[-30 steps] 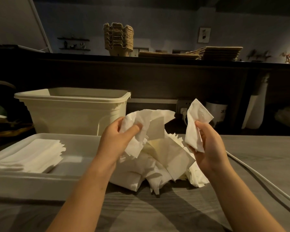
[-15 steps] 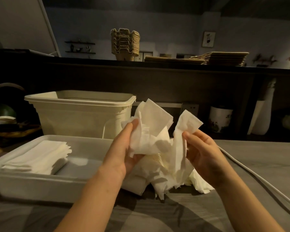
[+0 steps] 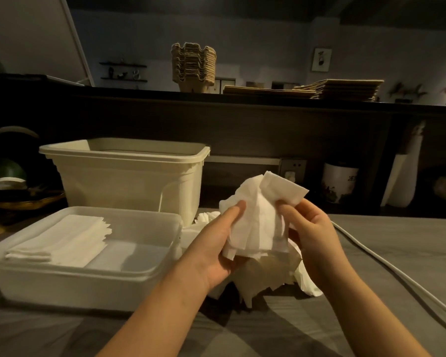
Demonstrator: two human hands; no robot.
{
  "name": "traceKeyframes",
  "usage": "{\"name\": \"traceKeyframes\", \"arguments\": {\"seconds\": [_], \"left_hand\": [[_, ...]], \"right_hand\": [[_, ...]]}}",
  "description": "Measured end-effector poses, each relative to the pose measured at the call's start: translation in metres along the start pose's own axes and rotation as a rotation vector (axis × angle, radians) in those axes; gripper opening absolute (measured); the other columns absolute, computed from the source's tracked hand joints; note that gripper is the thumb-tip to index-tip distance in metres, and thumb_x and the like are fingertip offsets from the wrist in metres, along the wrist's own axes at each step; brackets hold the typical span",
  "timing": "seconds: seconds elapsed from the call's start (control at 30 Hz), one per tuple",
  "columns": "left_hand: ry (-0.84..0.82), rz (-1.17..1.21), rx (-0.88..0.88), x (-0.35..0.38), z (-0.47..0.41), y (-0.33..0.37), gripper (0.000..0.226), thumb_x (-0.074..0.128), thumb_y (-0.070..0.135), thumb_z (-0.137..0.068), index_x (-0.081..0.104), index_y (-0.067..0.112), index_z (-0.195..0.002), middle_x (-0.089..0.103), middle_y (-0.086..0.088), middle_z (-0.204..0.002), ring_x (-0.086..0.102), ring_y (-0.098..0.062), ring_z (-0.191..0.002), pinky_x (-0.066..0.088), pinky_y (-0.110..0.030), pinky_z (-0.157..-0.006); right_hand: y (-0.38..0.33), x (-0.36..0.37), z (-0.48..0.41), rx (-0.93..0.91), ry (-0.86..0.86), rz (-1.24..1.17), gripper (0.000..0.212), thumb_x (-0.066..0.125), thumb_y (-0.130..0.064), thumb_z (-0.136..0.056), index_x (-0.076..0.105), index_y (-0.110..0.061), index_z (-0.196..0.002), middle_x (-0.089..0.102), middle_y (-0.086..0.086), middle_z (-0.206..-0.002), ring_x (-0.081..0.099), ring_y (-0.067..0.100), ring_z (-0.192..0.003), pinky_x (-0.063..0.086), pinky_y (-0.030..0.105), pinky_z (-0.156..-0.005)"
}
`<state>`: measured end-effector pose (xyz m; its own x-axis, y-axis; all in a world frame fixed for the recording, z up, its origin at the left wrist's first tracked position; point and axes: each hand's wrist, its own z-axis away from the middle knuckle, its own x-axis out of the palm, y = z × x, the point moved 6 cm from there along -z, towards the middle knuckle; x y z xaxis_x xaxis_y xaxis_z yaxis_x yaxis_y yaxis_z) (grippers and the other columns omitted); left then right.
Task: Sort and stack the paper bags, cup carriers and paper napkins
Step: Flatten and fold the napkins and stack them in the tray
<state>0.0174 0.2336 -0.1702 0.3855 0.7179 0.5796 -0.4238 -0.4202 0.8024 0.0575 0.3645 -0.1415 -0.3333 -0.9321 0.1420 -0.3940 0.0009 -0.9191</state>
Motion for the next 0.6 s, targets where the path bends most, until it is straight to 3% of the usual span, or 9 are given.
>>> {"name": "traceKeyframes", "arguments": {"seconds": [0.13, 0.23, 0.33, 0.43, 0.6], "left_hand": [[-0.001, 0.089, -0.06, -0.001, -0.002, -0.007, 0.048, 0.073, 0.029, -0.07, 0.063, 0.013, -0.114, 0.072, -0.013, -0.098, 0.068, -0.029, -0.089, 0.058, -0.038, -0.069], [0.032, 0.195, -0.022, -0.004, -0.003, -0.001, 0.042, 0.07, 0.029, -0.077, 0.063, 0.013, -0.116, 0.071, -0.014, -0.101, 0.068, -0.029, -0.091, 0.058, -0.039, -0.072], [0.08, 0.233, 0.044, -0.006, -0.001, 0.006, 0.039, 0.067, 0.034, -0.082, 0.063, 0.015, -0.115, 0.069, -0.012, -0.09, 0.065, -0.026, -0.08, 0.058, -0.033, -0.058], [0.103, 0.214, 0.046, -0.006, 0.0, 0.008, 0.036, 0.064, 0.039, -0.084, 0.065, 0.016, -0.111, 0.069, -0.009, -0.07, 0.065, -0.023, -0.067, 0.056, -0.031, -0.049], [0.096, -0.034, 0.046, -0.005, 0.002, 0.005, 0.037, 0.064, 0.041, -0.083, 0.064, 0.018, -0.112, 0.069, -0.01, -0.092, 0.064, -0.027, -0.085, 0.052, -0.036, -0.064]], "right_hand": [[0.001, -0.007, -0.002, 0.036, 0.054, -0.152, 0.012, 0.058, -0.017, -0.085, 0.065, -0.02, -0.094, 0.069, -0.008, -0.075, 0.067, 0.009, -0.071, 0.055, 0.024, -0.061], [-0.001, -0.01, -0.003, 0.048, 0.057, -0.309, 0.028, 0.06, -0.025, -0.073, 0.065, -0.018, -0.1, 0.071, -0.003, -0.084, 0.068, 0.012, -0.078, 0.059, 0.032, -0.069], [0.002, -0.009, -0.003, 0.142, 0.035, -0.431, 0.032, 0.057, -0.029, -0.082, 0.061, -0.016, -0.111, 0.07, 0.006, -0.099, 0.069, 0.02, -0.086, 0.06, 0.033, -0.065], [0.004, -0.009, -0.001, 0.201, 0.032, -0.485, 0.015, 0.053, -0.026, -0.09, 0.06, -0.017, -0.1, 0.072, 0.005, -0.078, 0.071, 0.016, -0.067, 0.058, 0.03, -0.056], [0.004, -0.001, -0.001, 0.189, -0.09, -0.336, 0.036, 0.058, -0.031, -0.075, 0.062, -0.01, -0.104, 0.071, 0.005, -0.081, 0.07, 0.018, -0.073, 0.056, 0.033, -0.06]]}}
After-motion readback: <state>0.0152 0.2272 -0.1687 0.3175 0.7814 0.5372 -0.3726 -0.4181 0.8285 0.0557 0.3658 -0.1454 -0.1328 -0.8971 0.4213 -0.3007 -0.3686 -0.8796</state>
